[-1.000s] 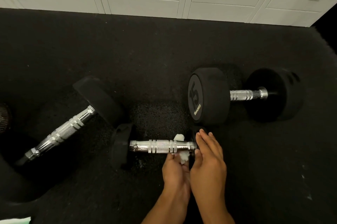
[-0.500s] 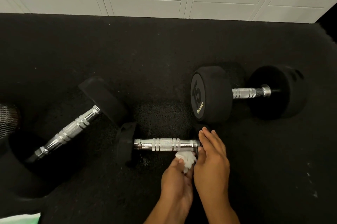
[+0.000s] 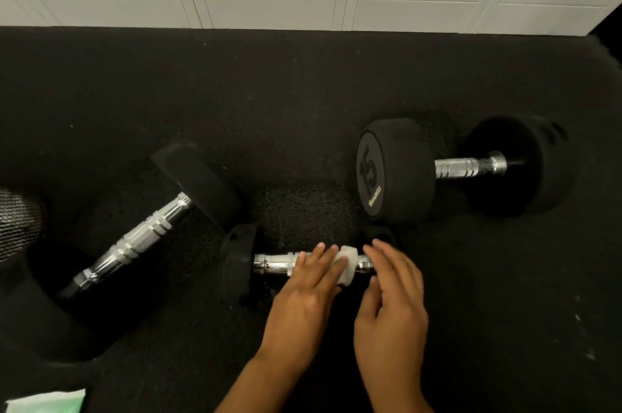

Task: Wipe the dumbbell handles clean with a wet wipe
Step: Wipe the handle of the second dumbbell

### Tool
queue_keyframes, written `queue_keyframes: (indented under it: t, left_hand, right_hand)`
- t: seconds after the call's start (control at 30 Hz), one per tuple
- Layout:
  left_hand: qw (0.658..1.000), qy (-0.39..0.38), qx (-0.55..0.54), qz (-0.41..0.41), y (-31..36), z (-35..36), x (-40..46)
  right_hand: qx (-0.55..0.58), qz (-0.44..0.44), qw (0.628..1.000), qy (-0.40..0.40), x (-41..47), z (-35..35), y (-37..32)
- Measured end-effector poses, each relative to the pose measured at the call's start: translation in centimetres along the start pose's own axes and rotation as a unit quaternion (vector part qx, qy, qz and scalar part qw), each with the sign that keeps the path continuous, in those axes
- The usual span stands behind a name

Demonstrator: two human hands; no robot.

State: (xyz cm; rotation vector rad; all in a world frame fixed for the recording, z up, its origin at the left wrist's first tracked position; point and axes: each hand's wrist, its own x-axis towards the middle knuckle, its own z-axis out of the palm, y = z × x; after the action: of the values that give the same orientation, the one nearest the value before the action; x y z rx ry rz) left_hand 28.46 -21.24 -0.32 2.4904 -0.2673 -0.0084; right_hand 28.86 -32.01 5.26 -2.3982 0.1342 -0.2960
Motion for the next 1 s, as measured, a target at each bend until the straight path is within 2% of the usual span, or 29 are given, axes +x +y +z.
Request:
queue_keyframes:
  t: [0.1, 0.2, 0.33, 0.43, 0.5, 0.6, 0.7, 0.9, 1.0]
  left_hand:
    - [1.000, -0.023, 0.000, 0.011, -0.5, -0.6, 0.1]
    - [1.000, -0.009, -0.006, -0.004, -0.5, -1.8, -0.2]
    - [0.998, 0.061, -0.018, 0.009, 0.4, -4.5, -1.1]
    - [0.992, 0.103, 0.049, 0.054, -0.4, -6.3, -2.3]
    - [0.986, 0.117, 0.113, 0.043, -2.0, -7.2, -2.8]
    - [0.982, 0.071, 0.174, -0.006, -4.5, -8.3, -3.2]
    - [0.989, 0.012, 0.147, 0.000, -5.8, -8.5, -3.2]
    - [0.990, -0.064, 0.125, 0.001, -7.1, -8.7, -3.0]
    - [0.989, -0.092, 0.114, -0.008, -7.4, -9.3, -2.5]
  right_hand:
    - [0.045, 0.007, 0.999, 0.021, -1.7, 1.4, -0.3]
    - [0.033, -0.011, 0.999, -0.006, -2.5, 3.4, 0.2]
    - [-0.079, -0.031, 0.993, -0.087, -2.8, 5.8, 1.0]
    - [-0.147, -0.036, 0.983, -0.106, -1.4, 6.4, 1.0]
    - [-0.190, -0.053, 0.974, -0.115, -0.4, 6.5, 0.9]
    - [-0.219, -0.073, 0.967, -0.113, -0.6, 6.2, 1.4]
    - [-0.202, -0.071, 0.969, -0.124, -2.0, 5.4, 2.1]
    - [-0.239, -0.037, 0.966, -0.093, -1.3, 6.3, 0.8]
    - [-0.199, -0.039, 0.975, -0.090, -2.4, 6.0, 1.4]
